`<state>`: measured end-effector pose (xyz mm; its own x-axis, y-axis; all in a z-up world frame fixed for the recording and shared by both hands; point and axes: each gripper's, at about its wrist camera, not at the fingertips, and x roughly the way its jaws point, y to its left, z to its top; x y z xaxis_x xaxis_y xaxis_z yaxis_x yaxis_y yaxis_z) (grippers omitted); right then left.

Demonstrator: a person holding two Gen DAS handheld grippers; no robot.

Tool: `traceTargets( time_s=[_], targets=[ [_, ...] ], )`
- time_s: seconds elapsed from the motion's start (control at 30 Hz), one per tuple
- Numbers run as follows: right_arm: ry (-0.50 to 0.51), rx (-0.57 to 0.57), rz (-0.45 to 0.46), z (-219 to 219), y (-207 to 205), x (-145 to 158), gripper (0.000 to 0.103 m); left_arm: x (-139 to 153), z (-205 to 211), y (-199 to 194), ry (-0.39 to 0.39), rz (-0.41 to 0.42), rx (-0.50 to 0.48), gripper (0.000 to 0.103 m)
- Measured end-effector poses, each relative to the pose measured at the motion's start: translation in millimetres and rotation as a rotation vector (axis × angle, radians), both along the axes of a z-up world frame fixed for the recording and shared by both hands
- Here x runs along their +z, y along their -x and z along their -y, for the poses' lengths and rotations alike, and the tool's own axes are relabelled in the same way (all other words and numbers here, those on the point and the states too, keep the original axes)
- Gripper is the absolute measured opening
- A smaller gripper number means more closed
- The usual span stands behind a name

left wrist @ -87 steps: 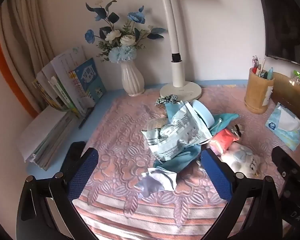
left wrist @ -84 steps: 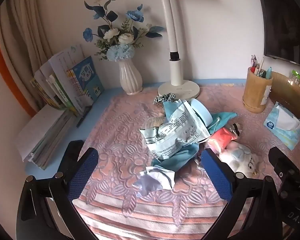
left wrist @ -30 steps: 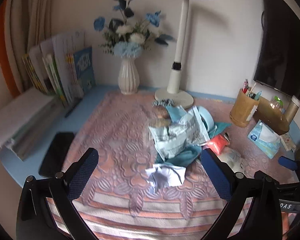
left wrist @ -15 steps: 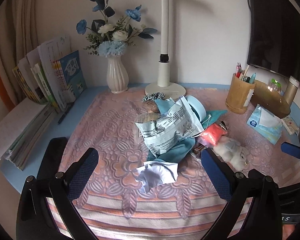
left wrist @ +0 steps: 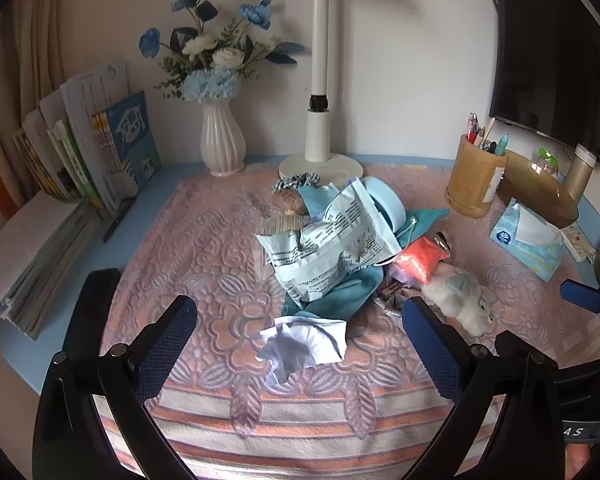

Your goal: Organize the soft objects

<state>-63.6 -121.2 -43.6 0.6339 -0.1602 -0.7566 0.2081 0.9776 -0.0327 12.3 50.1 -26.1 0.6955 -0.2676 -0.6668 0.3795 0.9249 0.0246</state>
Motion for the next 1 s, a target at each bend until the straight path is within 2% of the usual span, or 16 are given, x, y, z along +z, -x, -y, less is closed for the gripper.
traceTargets(
  time_s=[1.0],
  targets=[
    [-0.038, -0.009, -0.028, 4.3, -4.3, -9.7, 0.103, -4.9, 5.1, -1.8, 0.006, -0.036, -0.037, 0.102]
  ],
)
